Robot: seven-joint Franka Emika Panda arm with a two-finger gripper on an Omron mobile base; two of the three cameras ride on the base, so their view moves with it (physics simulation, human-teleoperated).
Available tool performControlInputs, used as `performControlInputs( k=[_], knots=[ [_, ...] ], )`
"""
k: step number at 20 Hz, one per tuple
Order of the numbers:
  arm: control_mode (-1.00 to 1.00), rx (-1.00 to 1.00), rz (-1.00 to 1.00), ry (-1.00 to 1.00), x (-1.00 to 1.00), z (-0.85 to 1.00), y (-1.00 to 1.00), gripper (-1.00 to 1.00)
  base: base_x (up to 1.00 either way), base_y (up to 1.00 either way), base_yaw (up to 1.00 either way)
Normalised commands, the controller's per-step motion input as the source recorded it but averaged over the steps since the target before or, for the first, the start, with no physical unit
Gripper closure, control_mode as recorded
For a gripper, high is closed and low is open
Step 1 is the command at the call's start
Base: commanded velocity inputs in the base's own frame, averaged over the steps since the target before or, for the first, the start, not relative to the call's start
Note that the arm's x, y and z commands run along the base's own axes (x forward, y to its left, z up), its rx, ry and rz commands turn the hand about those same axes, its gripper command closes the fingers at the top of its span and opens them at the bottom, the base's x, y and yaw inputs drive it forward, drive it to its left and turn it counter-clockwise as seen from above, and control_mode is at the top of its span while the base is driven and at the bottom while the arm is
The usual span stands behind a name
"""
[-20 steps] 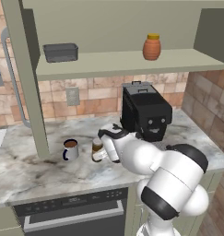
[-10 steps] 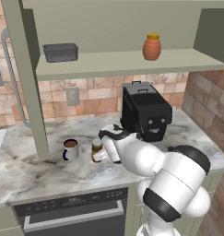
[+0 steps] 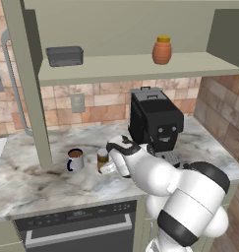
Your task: Pick the cinnamon and honey bottle from the cabinet and place them next to the mug.
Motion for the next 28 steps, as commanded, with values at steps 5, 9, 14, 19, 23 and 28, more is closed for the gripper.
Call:
performControlInputs(
  k=[5,9,14,19,23,28],
  knots=[
    [-1.0,0.0,0.0,0.0,-0.07,0.0,-0.09,-1.0,0.0,0.0,0.0],
    [-1.0,0.02,0.0,0.0,-0.06,0.13,-0.29,-1.0,0.0,0.0,0.0],
    [-1.0,0.04,0.0,0.0,0.0,0.43,-0.36,-1.0,0.0,0.0,0.0],
    [-1.0,0.04,0.0,0.03,-0.04,0.68,-0.25,-1.0,0.0,0.0,0.0],
    [-1.0,0.02,0.0,0.12,-0.06,0.88,-0.14,-1.0,0.0,0.0,0.0],
    [-1.0,0.0,-0.02,0.19,-0.1,0.98,-0.03,-1.0,0.0,0.0,0.0]
  ],
)
